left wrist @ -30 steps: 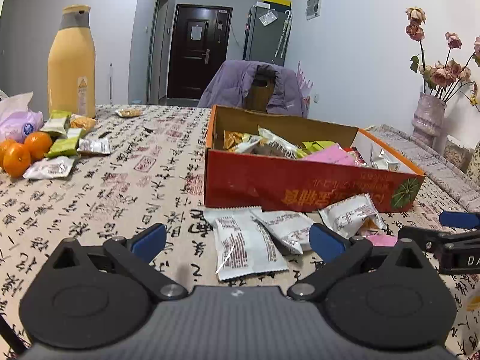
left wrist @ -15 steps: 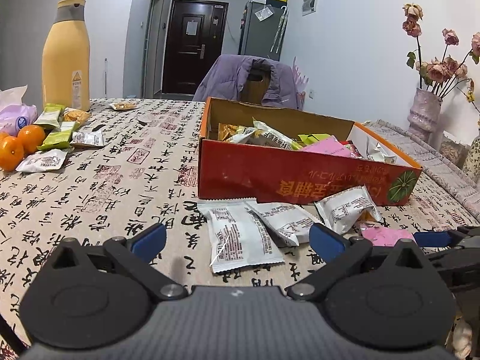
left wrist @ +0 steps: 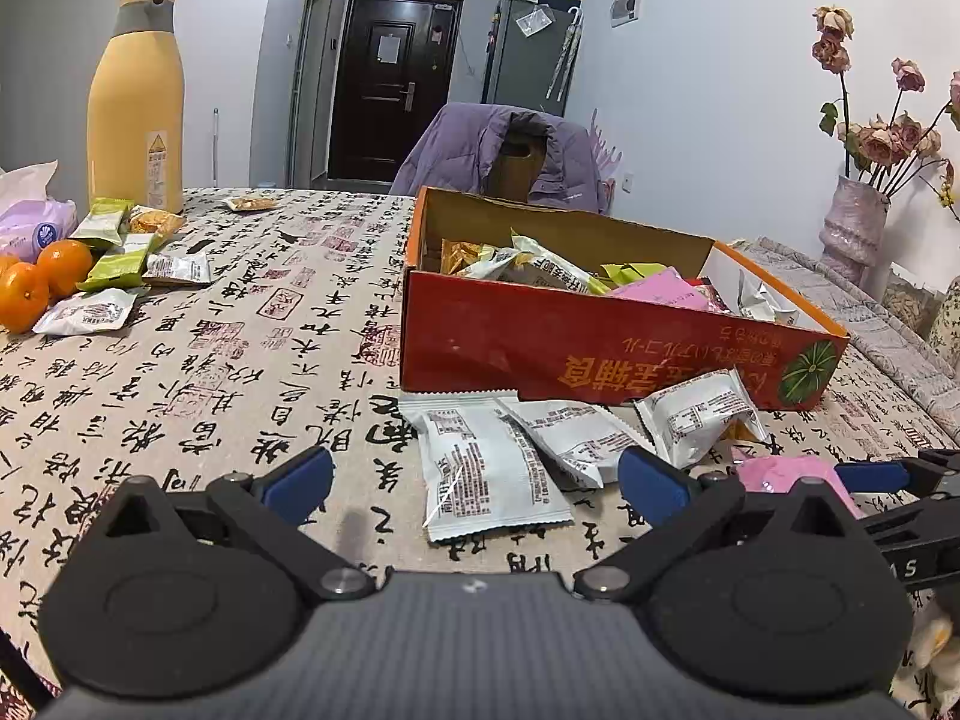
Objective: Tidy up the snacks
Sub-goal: 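Grasp another pink snack packet with the right gripper and lift it, then grasp a white snack packet with the left gripper while right holds the pink packet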
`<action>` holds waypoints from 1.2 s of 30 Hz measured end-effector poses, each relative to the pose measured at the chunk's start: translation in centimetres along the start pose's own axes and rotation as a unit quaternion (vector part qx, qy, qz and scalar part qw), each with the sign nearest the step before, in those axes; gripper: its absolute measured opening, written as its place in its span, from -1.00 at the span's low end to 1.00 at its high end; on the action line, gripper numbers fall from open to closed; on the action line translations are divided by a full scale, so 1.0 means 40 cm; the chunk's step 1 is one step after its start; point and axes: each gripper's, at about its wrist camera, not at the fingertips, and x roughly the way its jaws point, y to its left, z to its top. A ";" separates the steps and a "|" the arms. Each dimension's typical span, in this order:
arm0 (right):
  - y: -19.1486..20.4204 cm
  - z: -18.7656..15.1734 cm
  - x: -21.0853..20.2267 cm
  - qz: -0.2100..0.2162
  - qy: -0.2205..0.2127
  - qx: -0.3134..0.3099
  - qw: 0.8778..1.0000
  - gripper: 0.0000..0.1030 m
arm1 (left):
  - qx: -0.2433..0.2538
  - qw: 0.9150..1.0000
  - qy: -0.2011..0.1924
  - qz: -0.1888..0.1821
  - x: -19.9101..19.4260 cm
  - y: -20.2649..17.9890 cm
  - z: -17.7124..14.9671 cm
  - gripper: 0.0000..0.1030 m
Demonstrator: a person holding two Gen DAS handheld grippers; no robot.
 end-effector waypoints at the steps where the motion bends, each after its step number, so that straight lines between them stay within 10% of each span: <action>1: -0.007 0.001 -0.005 -0.002 -0.004 0.001 1.000 0.63 | 0.001 1.000 0.000 0.000 0.000 -0.001 0.000 1.00; 3: -0.021 0.003 -0.014 -0.006 -0.009 0.003 1.000 0.24 | 0.001 1.000 0.000 0.000 0.000 0.000 0.000 1.00; 36: -0.099 0.013 -0.029 -0.054 -0.099 0.029 0.993 0.20 | -0.009 0.995 0.057 0.076 0.034 0.038 0.044 1.00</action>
